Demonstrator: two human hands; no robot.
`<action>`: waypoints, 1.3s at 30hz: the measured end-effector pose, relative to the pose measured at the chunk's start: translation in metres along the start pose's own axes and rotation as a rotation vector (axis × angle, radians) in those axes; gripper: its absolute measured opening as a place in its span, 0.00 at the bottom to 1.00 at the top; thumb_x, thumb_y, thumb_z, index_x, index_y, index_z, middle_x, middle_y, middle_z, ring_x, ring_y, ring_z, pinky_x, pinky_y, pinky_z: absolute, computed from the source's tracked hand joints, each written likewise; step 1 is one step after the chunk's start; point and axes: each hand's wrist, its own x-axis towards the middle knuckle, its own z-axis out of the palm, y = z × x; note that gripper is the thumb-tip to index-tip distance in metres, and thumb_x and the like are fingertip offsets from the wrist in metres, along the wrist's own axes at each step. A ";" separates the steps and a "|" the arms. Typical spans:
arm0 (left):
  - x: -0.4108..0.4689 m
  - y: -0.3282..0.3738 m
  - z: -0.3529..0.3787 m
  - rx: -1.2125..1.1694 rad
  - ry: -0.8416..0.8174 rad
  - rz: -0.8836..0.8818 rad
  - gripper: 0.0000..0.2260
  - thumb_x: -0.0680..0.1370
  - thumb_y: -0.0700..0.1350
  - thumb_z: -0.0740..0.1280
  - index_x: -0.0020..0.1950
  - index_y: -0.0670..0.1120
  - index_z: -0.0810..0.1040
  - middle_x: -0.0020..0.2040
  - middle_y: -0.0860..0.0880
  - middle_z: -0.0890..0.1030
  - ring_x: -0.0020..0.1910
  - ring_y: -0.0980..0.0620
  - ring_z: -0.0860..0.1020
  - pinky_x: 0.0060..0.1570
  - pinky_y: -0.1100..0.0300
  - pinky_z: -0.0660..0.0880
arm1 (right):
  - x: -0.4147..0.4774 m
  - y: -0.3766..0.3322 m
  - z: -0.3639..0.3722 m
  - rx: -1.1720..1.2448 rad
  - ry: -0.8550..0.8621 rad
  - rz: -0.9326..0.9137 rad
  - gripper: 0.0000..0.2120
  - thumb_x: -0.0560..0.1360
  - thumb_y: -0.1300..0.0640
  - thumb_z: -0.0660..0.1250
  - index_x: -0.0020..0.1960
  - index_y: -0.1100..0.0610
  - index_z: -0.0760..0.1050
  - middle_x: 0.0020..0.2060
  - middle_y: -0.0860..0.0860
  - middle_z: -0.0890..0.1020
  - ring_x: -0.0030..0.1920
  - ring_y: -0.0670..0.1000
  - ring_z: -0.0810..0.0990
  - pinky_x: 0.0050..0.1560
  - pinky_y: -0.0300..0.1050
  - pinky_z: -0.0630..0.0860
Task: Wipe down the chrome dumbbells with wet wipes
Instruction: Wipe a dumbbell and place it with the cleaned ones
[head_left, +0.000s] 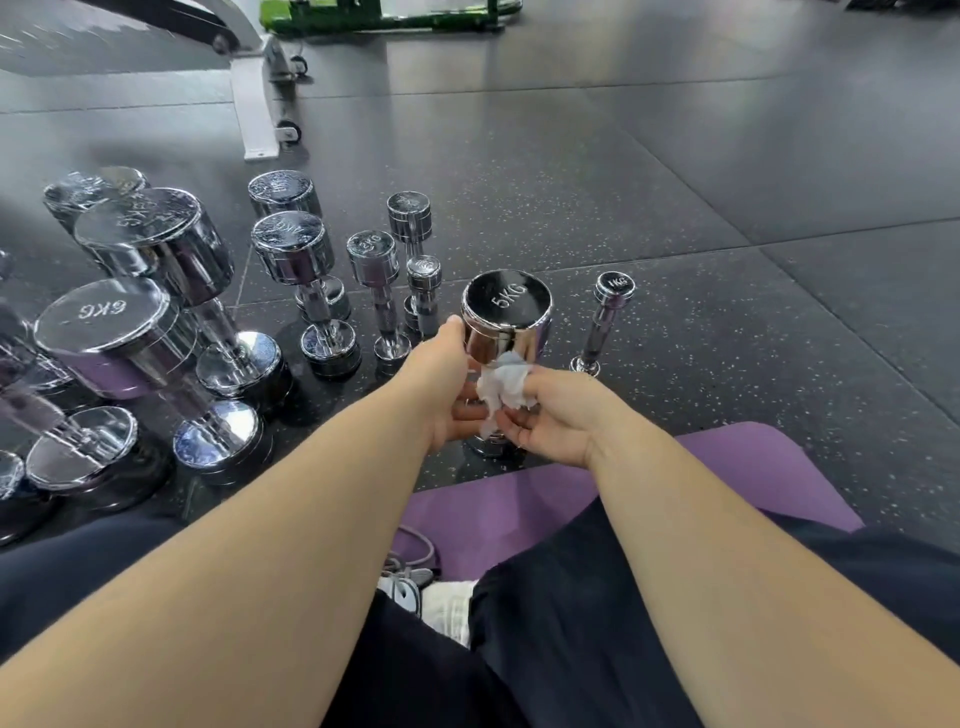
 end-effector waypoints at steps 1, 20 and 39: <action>-0.001 0.002 -0.004 -0.057 -0.051 -0.060 0.24 0.83 0.59 0.51 0.50 0.40 0.74 0.43 0.41 0.81 0.38 0.44 0.79 0.33 0.55 0.80 | -0.002 0.002 0.003 -0.034 -0.010 -0.027 0.16 0.77 0.74 0.55 0.56 0.61 0.76 0.45 0.56 0.81 0.40 0.50 0.79 0.35 0.37 0.79; 0.007 0.014 0.001 -0.668 -0.061 -0.169 0.22 0.82 0.55 0.54 0.53 0.37 0.75 0.49 0.40 0.80 0.50 0.41 0.80 0.52 0.44 0.78 | 0.000 -0.021 -0.002 0.426 0.193 -0.142 0.09 0.82 0.65 0.54 0.49 0.68 0.71 0.42 0.63 0.80 0.42 0.58 0.81 0.40 0.49 0.81; 0.011 -0.005 -0.003 -0.251 -0.154 -0.173 0.07 0.80 0.30 0.59 0.45 0.35 0.74 0.33 0.43 0.79 0.28 0.54 0.79 0.31 0.66 0.78 | -0.012 -0.020 0.013 -0.017 0.164 -0.067 0.32 0.82 0.36 0.47 0.52 0.62 0.77 0.43 0.59 0.83 0.38 0.53 0.80 0.33 0.42 0.75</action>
